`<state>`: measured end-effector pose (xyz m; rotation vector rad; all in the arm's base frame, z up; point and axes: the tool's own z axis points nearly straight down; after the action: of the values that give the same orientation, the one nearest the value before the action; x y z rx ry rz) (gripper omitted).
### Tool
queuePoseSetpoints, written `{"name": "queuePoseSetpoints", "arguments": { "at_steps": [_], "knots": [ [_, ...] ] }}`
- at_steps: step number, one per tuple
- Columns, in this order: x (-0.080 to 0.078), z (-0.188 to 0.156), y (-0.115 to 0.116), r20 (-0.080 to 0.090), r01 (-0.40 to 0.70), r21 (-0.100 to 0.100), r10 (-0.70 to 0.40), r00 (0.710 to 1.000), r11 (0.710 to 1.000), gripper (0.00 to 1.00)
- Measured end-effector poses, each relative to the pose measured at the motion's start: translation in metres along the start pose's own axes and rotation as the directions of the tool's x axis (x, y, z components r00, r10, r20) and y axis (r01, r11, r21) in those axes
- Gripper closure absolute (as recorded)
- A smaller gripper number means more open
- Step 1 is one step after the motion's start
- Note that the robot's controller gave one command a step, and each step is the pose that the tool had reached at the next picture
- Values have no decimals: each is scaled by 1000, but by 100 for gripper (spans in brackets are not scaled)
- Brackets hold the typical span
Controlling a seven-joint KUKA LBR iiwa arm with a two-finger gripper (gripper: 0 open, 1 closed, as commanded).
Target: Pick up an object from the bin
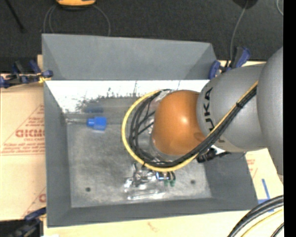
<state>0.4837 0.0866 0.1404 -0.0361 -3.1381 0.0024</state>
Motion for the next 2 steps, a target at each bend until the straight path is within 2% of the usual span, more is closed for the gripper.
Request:
{"name": "queuePoseSetpoints", "arguments": {
  "at_steps": [1,2],
  "knots": [
    [5,-14,-26,4,94,0,-94,996,996,100],
    [12,-9,-30,2,96,-2,-96,995,995,100]
  ]
}}
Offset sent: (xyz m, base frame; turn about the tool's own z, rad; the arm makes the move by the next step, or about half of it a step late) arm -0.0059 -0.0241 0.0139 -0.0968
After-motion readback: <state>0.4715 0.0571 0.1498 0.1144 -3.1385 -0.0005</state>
